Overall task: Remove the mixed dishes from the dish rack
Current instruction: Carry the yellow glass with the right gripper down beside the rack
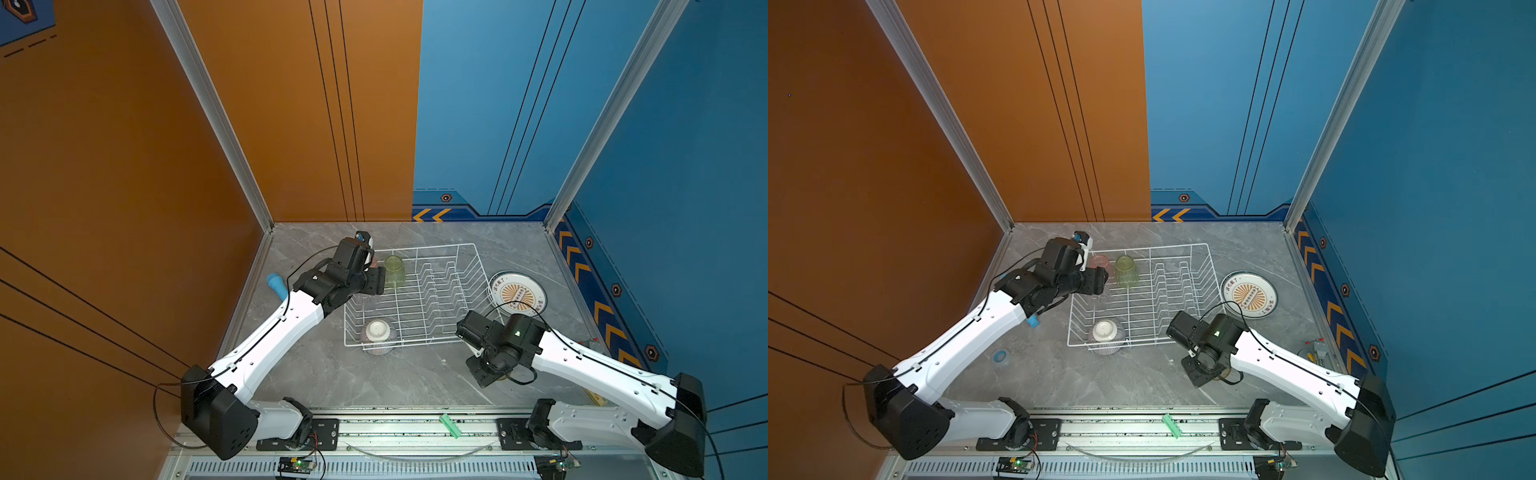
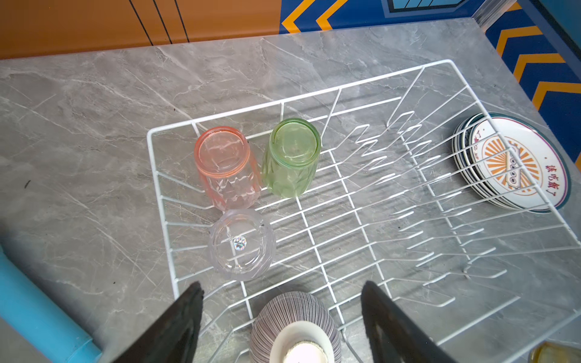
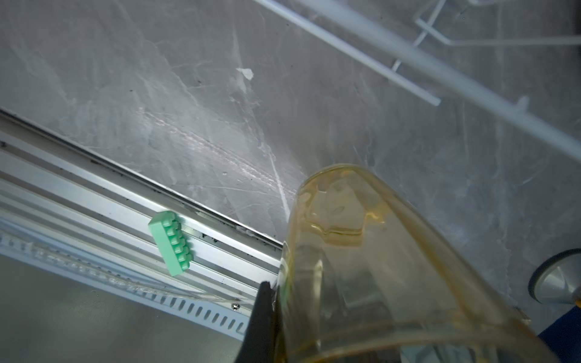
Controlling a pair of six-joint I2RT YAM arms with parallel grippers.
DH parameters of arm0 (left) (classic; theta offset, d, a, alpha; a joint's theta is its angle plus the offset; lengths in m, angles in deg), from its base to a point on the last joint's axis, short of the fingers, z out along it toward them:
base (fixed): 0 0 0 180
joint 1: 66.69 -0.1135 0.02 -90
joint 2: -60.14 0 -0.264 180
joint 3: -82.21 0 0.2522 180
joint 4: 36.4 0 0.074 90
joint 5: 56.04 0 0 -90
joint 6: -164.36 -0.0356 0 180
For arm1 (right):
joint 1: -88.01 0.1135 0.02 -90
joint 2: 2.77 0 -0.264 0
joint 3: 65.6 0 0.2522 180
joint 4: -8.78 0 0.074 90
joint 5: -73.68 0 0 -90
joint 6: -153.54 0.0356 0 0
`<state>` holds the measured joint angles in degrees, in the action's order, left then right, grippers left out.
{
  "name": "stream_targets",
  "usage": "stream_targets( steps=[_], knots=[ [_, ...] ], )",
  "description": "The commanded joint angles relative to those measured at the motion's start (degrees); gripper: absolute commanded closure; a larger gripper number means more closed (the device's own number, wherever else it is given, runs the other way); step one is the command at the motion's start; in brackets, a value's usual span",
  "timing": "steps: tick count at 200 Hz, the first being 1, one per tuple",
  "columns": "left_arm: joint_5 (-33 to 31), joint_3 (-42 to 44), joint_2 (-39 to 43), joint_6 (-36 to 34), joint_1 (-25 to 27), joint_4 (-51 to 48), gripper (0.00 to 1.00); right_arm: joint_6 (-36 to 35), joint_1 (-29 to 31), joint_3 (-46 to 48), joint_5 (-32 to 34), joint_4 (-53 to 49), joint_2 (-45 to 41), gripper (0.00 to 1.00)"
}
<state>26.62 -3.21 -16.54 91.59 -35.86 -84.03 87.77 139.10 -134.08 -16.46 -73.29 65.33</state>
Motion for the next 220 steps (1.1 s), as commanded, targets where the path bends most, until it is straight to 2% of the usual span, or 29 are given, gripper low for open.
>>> stream_targets(
  steps=[1,40,104,129,143,170,176,188,220],
  knots=[
    [-1.3,-0.2,-0.9,-1.5,0.6,-1.3,0.2,-1.4,-3.6,2.2,-1.5,3.3,1.8,1.0],
    [-1.2,-0.5,-1.8,-2.0,0.6,-1.5,0.19,-4.2,-7.1,2.6,-3.0,5.3,5.7,1.0],
    [-0.6,-1.0,-3.4,-2.7,0.6,-1.5,0.19,-4.8,-8.6,3.3,-5.2,8.3,11.4,0.99],
    [-0.4,-1.2,-3.8,-2.9,0.7,-1.6,0.19,-4.6,-8.8,3.2,-4.8,8.7,12.2,0.89],
    [-0.5,-1.3,-4.1,-3.1,0.6,-1.8,0.18,-4.5,-8.9,3.0,-4.5,8.6,12.1,0.75],
    [-0.5,-1.8,-5.2,-3.9,0.9,-2.1,0.18,-4.2,-9.1,2.8,-4.0,8.5,10.8,0.58],
    [-0.7,-2.0,-5.5,-4.0,1.0,-2.2,0.18,-4.2,-9.2,2.6,-3.8,8.4,10.3,0.5],
    [-0.3,-2.5,-6.3,-4.5,1.1,-2.4,0.21,-4.1,-9.2,2.3,-3.4,8.0,9.5,0.42],
    [0.0,-4.9,-9.5,-5.5,1.5,-2.3,0.21,-3.9,-9.1,-0.1,-0.7,4.2,5.8,0.33]
  ],
)
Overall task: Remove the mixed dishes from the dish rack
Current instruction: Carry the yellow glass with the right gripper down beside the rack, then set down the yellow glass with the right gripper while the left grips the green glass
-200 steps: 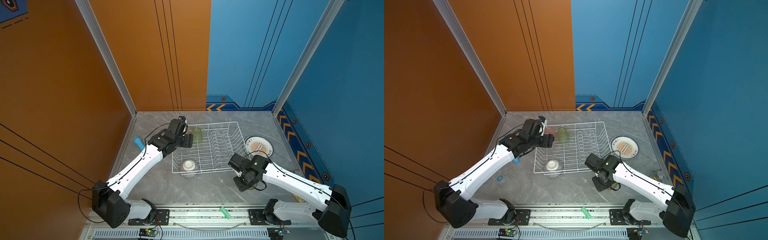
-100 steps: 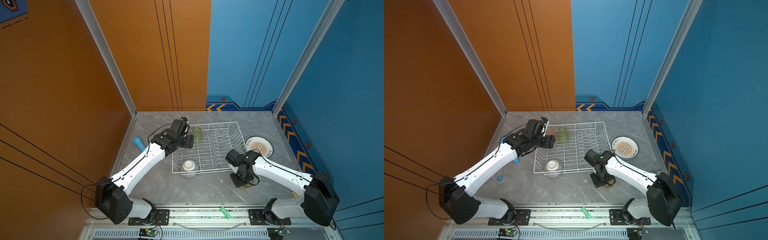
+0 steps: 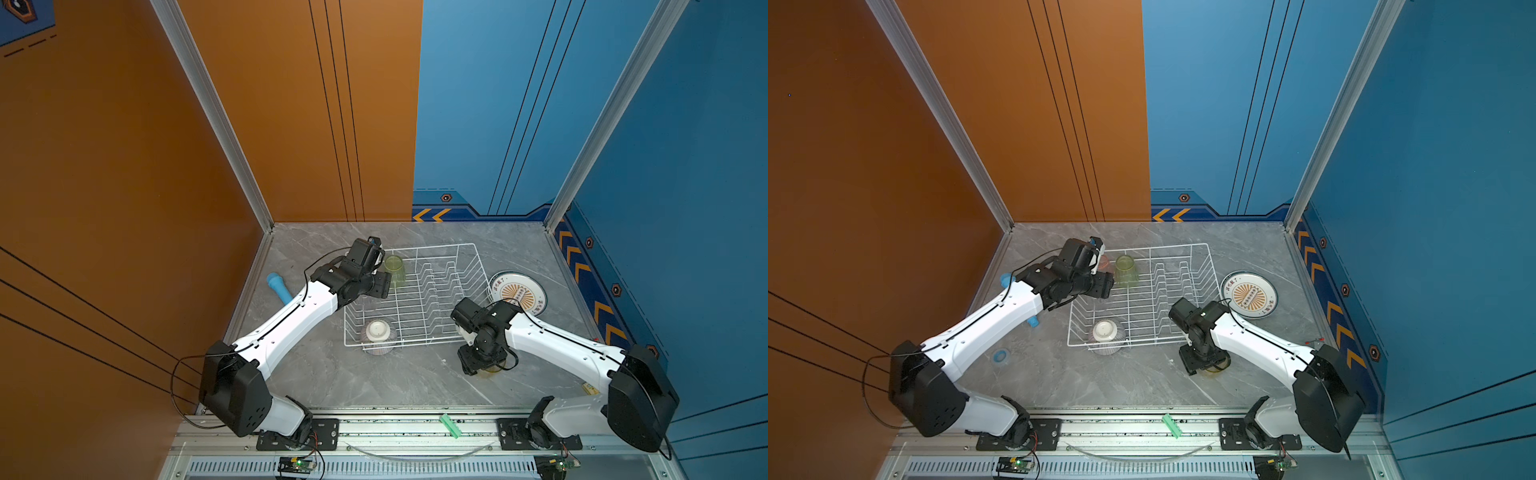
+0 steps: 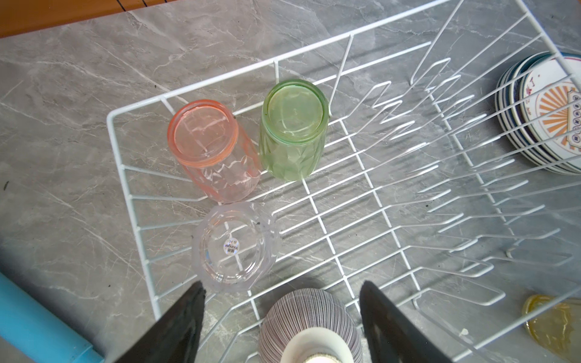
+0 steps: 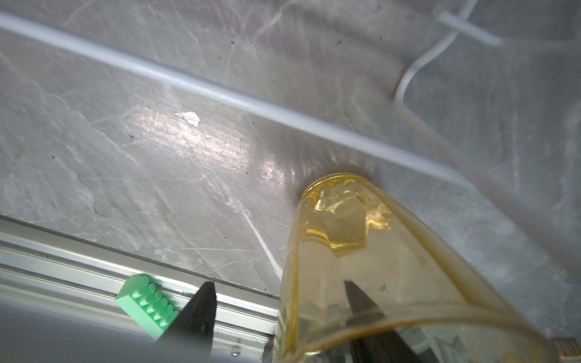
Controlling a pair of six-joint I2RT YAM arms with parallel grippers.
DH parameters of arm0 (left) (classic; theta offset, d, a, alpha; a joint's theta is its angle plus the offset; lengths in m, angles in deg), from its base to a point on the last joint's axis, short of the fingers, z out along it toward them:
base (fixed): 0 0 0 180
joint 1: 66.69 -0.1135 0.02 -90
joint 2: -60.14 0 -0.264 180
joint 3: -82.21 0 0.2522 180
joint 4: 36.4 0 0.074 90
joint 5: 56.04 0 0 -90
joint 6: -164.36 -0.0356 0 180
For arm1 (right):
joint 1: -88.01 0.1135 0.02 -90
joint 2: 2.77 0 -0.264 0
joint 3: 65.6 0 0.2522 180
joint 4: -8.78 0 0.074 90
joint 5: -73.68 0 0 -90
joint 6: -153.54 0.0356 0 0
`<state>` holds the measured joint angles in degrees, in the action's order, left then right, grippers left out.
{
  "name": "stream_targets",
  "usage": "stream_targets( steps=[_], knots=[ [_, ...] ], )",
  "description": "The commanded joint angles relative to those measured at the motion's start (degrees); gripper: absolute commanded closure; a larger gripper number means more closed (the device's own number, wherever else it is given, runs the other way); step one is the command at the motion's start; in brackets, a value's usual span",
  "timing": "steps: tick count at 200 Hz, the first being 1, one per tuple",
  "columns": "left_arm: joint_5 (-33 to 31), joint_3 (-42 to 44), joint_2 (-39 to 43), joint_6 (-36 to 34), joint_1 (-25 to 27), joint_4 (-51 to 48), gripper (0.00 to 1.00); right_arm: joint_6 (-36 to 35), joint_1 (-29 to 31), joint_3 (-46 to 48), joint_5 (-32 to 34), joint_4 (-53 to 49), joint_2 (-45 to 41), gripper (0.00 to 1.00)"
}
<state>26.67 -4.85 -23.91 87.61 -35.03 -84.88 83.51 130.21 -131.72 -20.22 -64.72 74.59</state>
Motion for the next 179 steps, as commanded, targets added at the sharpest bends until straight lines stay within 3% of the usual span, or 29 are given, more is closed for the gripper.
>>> stream_targets(
  steps=[1,79,179],
  knots=[
    [-0.1,-3.4,-2.2,-1.6,0.7,-1.4,0.2,0.4,-0.3,-2.7,3.1,-4.6,-3.6,0.32],
    [-2.1,-15.2,-15.4,-4.8,0.9,-2.5,0.17,0.8,-0.4,-9.6,1.8,-8.3,-16.5,0.22],
    [-3.3,-33.6,-33.6,-5.7,-0.8,-11.4,0.18,-1.2,-3.4,-10.5,2.0,-6.4,-17.9,0.21]
  ],
)
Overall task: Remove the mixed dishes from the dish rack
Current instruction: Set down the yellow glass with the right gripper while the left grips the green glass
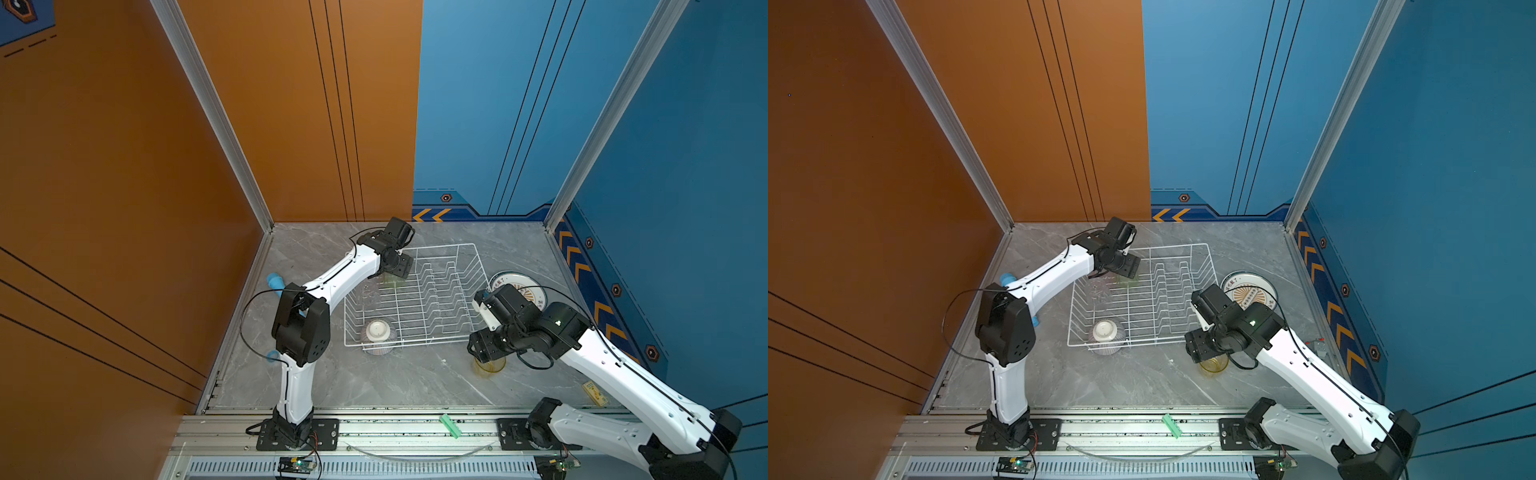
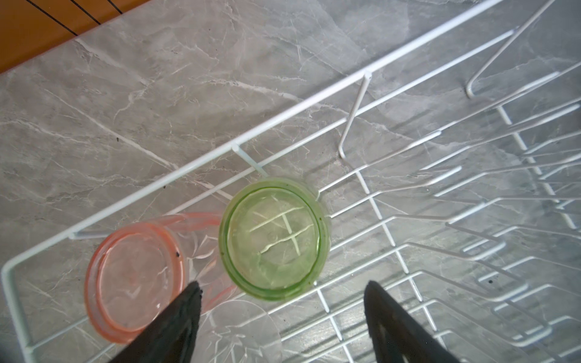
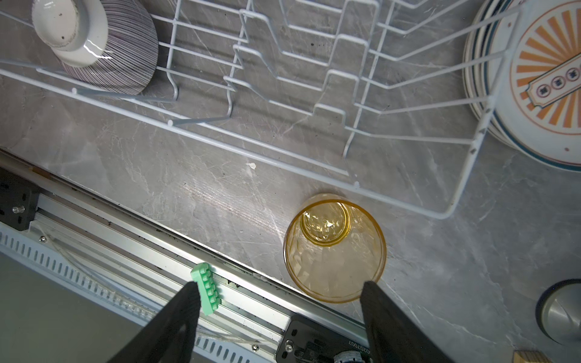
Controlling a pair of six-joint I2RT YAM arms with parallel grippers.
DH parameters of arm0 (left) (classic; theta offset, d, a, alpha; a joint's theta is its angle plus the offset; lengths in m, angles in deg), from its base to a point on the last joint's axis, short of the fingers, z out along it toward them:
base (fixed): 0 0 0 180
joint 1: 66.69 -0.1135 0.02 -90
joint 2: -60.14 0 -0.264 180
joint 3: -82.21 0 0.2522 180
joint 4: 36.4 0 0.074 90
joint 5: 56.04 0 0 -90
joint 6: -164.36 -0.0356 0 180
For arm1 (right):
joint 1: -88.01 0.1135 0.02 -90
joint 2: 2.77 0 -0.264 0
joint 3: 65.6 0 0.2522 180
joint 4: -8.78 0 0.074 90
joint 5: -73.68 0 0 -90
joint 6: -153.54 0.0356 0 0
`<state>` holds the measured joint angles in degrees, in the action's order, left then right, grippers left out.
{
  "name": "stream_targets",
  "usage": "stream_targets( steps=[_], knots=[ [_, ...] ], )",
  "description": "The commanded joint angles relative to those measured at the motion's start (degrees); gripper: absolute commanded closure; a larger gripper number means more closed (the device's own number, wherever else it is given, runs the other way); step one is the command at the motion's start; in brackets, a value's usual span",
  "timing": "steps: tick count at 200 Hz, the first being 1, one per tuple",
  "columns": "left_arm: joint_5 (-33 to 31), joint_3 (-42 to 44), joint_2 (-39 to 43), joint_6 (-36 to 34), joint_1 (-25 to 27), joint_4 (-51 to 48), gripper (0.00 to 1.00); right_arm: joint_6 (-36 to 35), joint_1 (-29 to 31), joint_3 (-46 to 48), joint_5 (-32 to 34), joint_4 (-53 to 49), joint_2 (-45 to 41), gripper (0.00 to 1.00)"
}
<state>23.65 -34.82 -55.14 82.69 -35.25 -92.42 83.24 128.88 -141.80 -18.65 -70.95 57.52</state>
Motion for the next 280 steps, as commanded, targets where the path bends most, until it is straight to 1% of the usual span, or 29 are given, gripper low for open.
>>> stream_targets(
  steps=[1,56,92,137,146,177,212,238,280],
  knots=[
    [-0.2,-3.7,-2.5,-0.8,-0.6,-3.9,0.18,-1.0,-2.1,-0.4,0.4,-0.1,-0.8,0.21],
    [0.0,-10.1,-8.7,-1.1,-1.3,-7.1,0.19,-2.0,-4.6,0.8,-1.0,0.7,-1.9,0.21],
    [0.7,-12.4,-11.5,-1.2,-1.4,-8.6,0.19,-2.3,-6.1,1.3,-2.6,1.5,-2.5,0.21],
    [1.1,-13.4,-13.4,-1.2,-1.4,-9.3,0.2,-2.4,-6.1,1.3,-3.2,2.8,-2.2,0.2],
    [1.3,-13.5,-13.6,-1.3,-1.4,-9.4,0.21,-2.4,-6.1,1.3,-3.3,3.1,-2.0,0.2],
    [2.3,-13.7,-14.0,-1.9,-1.6,-9.7,0.32,-2.4,-6.1,1.4,-3.6,3.9,-1.8,0.2],
    [3.9,-13.3,-13.3,-2.1,-1.7,-9.7,0.38,-1.9,-6.3,2.3,-4.0,5.7,-1.7,0.2],
    [5.9,-12.5,-11.9,-1.8,-2.1,-9.6,0.4,-0.7,-6.7,3.8,-6.9,10.9,-2.5,0.21],
    [10.2,-11.4,-8.7,-1.3,-2.8,-9.5,0.41,3.6,-9.5,7.8,-16.4,25.3,-4.9,0.21]
  ],
)
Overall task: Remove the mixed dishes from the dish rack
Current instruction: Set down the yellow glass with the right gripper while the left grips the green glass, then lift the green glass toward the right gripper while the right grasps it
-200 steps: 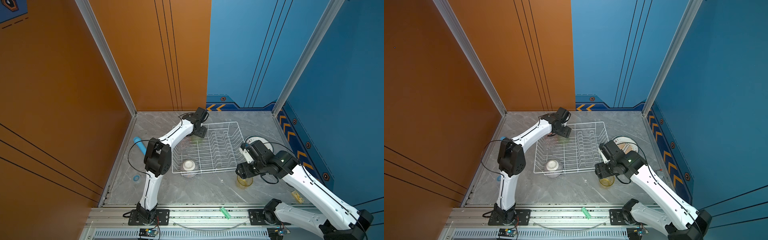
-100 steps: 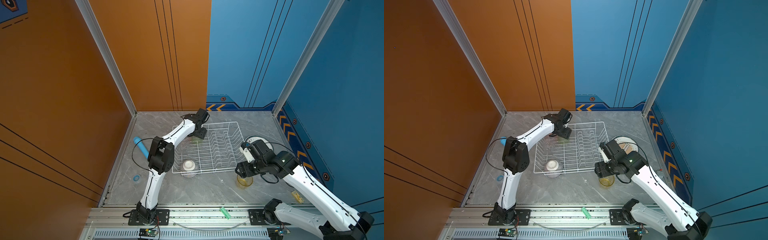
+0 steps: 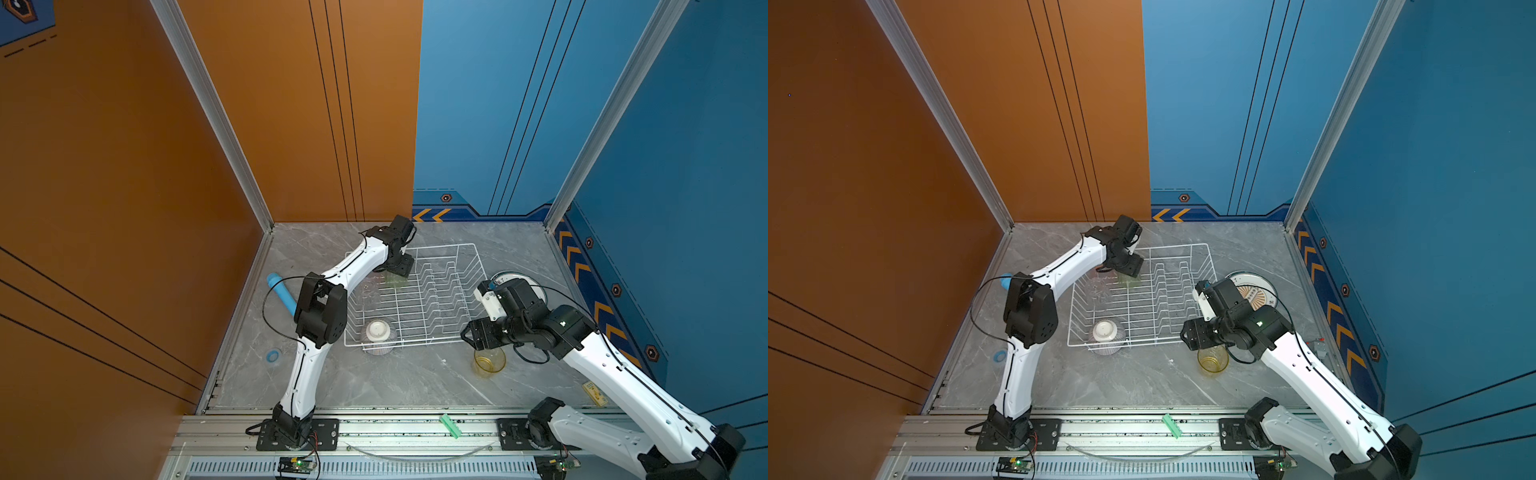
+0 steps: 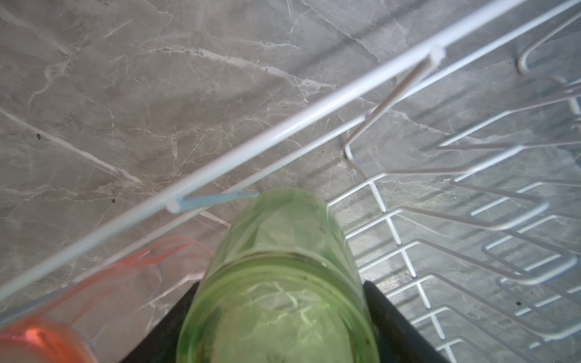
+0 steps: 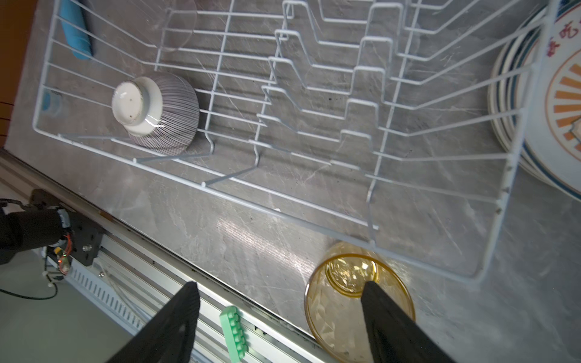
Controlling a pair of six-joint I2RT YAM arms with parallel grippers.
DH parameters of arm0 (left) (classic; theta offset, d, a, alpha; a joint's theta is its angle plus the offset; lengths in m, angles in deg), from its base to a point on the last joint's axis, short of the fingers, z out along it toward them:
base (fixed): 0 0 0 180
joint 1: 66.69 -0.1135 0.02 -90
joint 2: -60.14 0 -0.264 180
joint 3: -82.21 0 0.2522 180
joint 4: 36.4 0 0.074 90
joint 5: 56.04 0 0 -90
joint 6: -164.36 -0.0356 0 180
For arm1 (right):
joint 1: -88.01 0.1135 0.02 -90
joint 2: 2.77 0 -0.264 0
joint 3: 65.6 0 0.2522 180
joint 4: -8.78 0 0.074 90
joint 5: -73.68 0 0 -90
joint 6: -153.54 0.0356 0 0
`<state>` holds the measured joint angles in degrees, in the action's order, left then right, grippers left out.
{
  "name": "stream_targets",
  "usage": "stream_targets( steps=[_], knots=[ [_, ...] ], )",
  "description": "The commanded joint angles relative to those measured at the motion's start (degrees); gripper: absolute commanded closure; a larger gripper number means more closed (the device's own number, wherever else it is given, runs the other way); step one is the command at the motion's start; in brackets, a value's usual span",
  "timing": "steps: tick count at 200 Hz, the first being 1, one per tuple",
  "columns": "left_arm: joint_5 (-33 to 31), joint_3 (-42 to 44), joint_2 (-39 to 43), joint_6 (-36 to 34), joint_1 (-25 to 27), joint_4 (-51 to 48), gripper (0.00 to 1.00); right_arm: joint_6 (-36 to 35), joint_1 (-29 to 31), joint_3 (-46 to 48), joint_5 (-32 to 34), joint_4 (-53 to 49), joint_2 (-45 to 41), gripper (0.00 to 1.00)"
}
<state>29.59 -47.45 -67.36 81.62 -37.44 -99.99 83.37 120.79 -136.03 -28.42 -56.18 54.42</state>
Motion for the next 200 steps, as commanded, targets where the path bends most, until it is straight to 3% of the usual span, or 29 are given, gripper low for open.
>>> stream_targets(
  steps=[1,113,158,200],
  knots=[
    [4.4,1.2,3.6,-0.2,-0.7,-1.9,0.41,3.5,-1.5,2.1,-6.8,10.8,-1.8,0.21],
    [13.1,2.6,8.5,0.5,-1.8,-1.8,0.43,10.7,-7.1,9.7,-16.9,30.1,-0.8,0.21],
    [21.3,6.3,13.8,2.2,-2.4,2.1,0.43,14.9,-10.0,14.4,-23.5,40.6,-0.4,0.23],
    [31.3,12.7,20.3,5.1,-3.2,8.5,0.43,22.4,-12.4,20.0,-30.5,56.7,0.8,0.26]
  ],
)
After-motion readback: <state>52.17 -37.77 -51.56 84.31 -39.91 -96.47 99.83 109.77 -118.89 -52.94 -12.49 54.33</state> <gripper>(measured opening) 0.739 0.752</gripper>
